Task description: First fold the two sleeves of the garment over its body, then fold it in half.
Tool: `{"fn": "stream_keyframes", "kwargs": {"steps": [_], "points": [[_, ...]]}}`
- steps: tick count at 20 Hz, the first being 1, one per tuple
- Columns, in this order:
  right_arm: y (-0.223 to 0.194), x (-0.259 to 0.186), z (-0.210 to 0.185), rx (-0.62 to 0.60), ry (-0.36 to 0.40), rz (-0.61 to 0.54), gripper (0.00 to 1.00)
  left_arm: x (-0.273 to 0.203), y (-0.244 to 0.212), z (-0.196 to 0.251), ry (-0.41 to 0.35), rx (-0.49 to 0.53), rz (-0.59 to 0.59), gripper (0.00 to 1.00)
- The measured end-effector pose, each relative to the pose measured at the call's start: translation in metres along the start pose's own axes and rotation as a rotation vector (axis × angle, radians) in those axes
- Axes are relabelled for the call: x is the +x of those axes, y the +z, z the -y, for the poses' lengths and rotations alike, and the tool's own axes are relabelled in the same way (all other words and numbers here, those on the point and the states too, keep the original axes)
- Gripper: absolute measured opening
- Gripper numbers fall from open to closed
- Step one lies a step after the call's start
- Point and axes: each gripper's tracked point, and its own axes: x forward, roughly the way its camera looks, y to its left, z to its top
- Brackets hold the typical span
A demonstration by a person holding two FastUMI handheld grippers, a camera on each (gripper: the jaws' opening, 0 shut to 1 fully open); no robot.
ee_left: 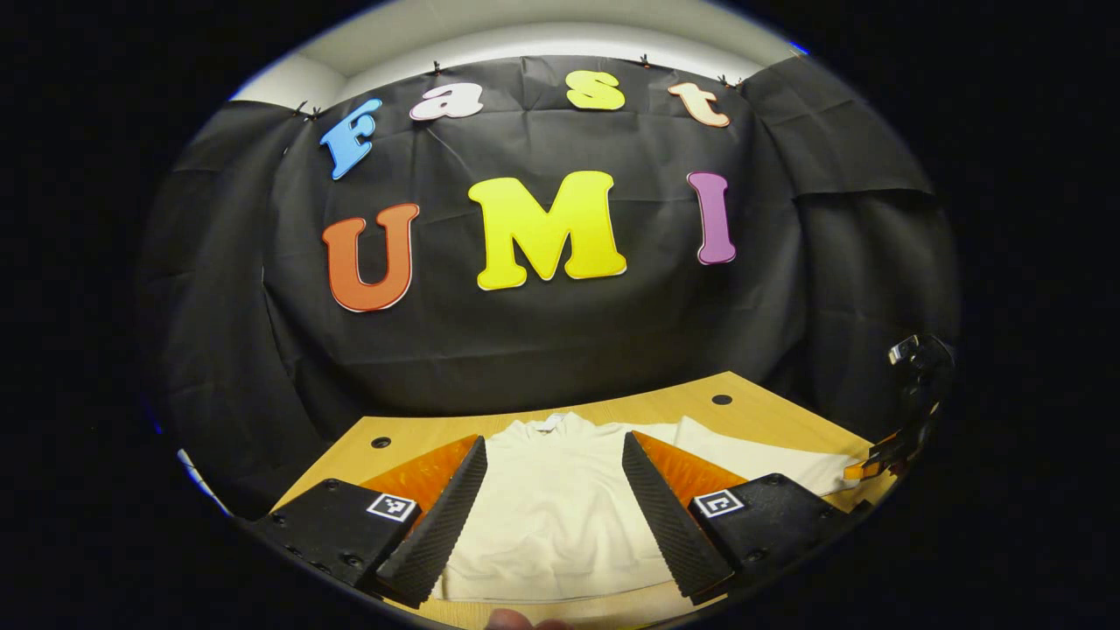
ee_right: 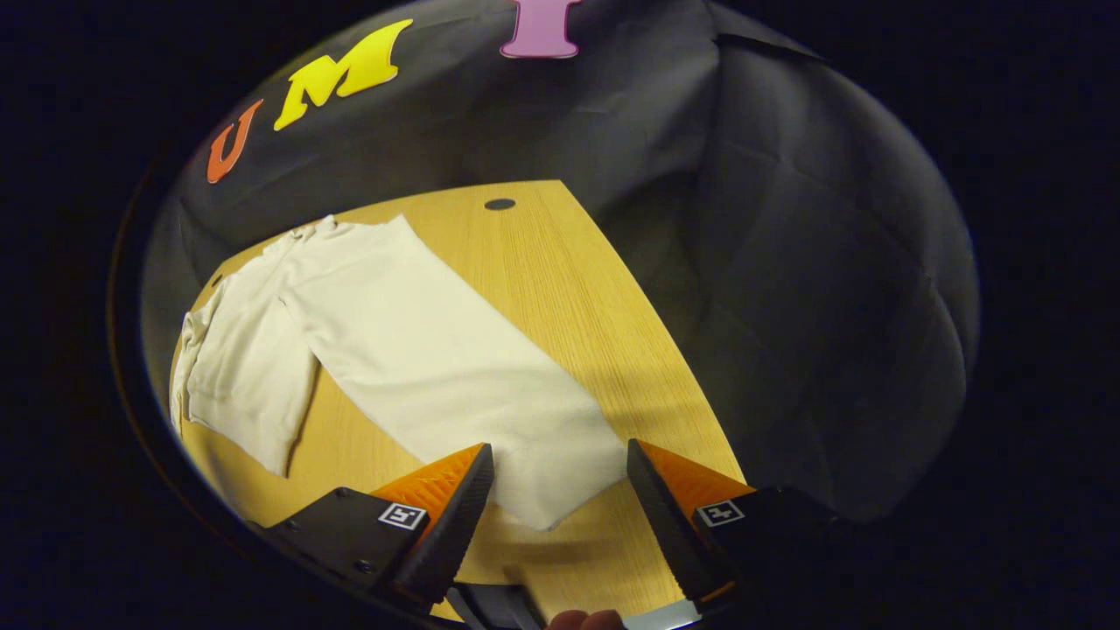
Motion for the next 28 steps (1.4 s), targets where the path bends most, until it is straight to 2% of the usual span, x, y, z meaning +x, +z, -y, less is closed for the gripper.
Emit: {"fn": "stream_keyframes", "kwargs": {"steps": [6, 8, 9, 10, 12, 13, 14, 16, 17, 18, 23, 28], "points": [[-0.005, 0.004, -0.005, 0.044, 0.045, -0.054, 0.92, 0.005, -0.009, -0.004, 0.022, -0.013, -0.030, 0.99], [-0.004, 0.006, -0.009, 0.039, 0.060, -0.047, 0.88, 0.008, -0.011, -0.008, 0.036, -0.023, -0.043, 0.99], [-0.003, 0.008, -0.006, 0.048, 0.063, -0.041, 0.70, 0.009, -0.013, -0.008, 0.039, -0.026, -0.049, 0.99], [-0.003, 0.009, -0.005, 0.054, 0.069, -0.050, 0.60, 0.009, -0.014, -0.009, 0.040, -0.028, -0.052, 0.99], [-0.004, 0.008, -0.002, 0.067, 0.076, -0.053, 0.58, 0.010, -0.013, -0.008, 0.036, -0.024, -0.050, 0.99], [-0.001, 0.009, -0.003, 0.091, 0.077, -0.059, 0.22, 0.010, -0.012, -0.008, 0.031, -0.020, -0.045, 0.99], [-0.002, 0.009, -0.003, 0.102, 0.076, -0.072, 0.22, 0.010, -0.010, -0.008, 0.030, -0.017, -0.040, 0.99], [-0.002, 0.007, -0.004, 0.129, 0.069, -0.091, 0.08, 0.009, -0.010, -0.012, 0.031, -0.017, -0.038, 0.99], [0.002, 0.006, -0.001, 0.142, 0.060, -0.091, 0.08, 0.007, -0.011, -0.014, 0.034, -0.019, -0.038, 0.99], [0.002, 0.004, -0.001, 0.153, 0.048, -0.078, 0.00, 0.007, -0.012, -0.017, 0.038, -0.021, -0.039, 0.99], [0.052, -0.035, -0.004, 0.178, 0.033, 0.048, 0.00, 0.005, -0.015, -0.030, 0.053, -0.029, -0.029, 0.99], [0.133, -0.079, -0.023, 0.173, 0.063, 0.191, 0.00, 0.005, -0.023, -0.046, 0.073, -0.066, -0.025, 0.99]]}}
